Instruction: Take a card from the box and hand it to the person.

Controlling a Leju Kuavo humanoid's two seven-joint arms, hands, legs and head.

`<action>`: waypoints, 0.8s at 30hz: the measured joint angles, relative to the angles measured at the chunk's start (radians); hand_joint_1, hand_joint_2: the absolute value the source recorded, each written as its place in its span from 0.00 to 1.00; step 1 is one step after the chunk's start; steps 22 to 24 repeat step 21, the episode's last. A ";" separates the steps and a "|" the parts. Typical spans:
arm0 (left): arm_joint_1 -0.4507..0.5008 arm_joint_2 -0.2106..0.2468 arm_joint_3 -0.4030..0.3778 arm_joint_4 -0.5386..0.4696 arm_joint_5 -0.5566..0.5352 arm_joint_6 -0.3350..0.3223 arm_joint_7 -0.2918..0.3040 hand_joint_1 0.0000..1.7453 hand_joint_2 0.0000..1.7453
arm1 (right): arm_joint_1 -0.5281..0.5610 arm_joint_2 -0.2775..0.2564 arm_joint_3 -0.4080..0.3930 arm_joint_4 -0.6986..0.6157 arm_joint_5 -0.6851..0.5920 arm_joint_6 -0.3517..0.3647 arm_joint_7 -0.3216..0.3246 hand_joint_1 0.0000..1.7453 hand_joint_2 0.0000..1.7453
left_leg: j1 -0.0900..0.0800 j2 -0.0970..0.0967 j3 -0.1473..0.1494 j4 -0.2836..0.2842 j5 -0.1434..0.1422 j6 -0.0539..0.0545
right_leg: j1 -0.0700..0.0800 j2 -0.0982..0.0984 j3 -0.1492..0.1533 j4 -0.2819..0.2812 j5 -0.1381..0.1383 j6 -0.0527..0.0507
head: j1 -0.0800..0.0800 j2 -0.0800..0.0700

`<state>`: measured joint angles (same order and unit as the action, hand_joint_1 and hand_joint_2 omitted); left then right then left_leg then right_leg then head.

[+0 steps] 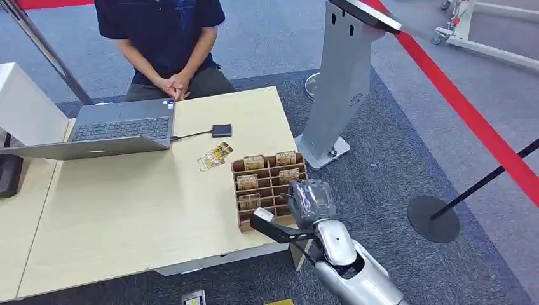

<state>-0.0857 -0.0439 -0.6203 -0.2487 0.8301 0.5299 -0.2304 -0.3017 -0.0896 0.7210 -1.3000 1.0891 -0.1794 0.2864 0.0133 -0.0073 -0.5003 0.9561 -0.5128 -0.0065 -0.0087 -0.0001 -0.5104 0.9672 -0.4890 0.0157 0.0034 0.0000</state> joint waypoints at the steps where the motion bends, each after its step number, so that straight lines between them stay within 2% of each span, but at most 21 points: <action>1: 0.000 0.000 -0.001 0.000 0.002 0.000 0.000 0.00 0.00 | 0.000 -0.002 0.000 -0.012 0.006 0.015 0.003 1.00 1.00 | 0.000 0.000 0.000 0.000 0.000 0.000 | 0.000 0.000 0.000 0.000 0.000 0.000 | 0.000 0.000; 14: 0.000 0.004 -0.019 0.002 0.029 0.001 0.000 0.00 0.00 | -0.002 -0.055 -0.002 -0.227 0.002 0.201 -0.008 1.00 1.00 | 0.000 0.000 0.000 0.000 0.000 0.000 | 0.000 0.000 0.000 0.000 0.000 0.000 | 0.000 0.000; 21: 0.000 0.006 -0.026 0.002 0.040 0.003 0.000 0.00 0.00 | -0.025 -0.079 -0.009 -0.332 -0.066 0.221 -0.029 1.00 1.00 | 0.000 0.000 0.000 0.000 0.000 0.000 | 0.000 0.000 0.000 0.000 0.000 0.000 | 0.000 0.000; 24: 0.000 0.006 -0.026 0.002 0.040 0.003 0.000 0.00 0.00 | -0.025 -0.079 -0.009 -0.332 -0.066 0.221 -0.029 1.00 1.00 | 0.000 0.000 0.000 0.000 0.000 0.000 | 0.000 0.000 0.000 0.000 0.000 0.000 | 0.000 0.000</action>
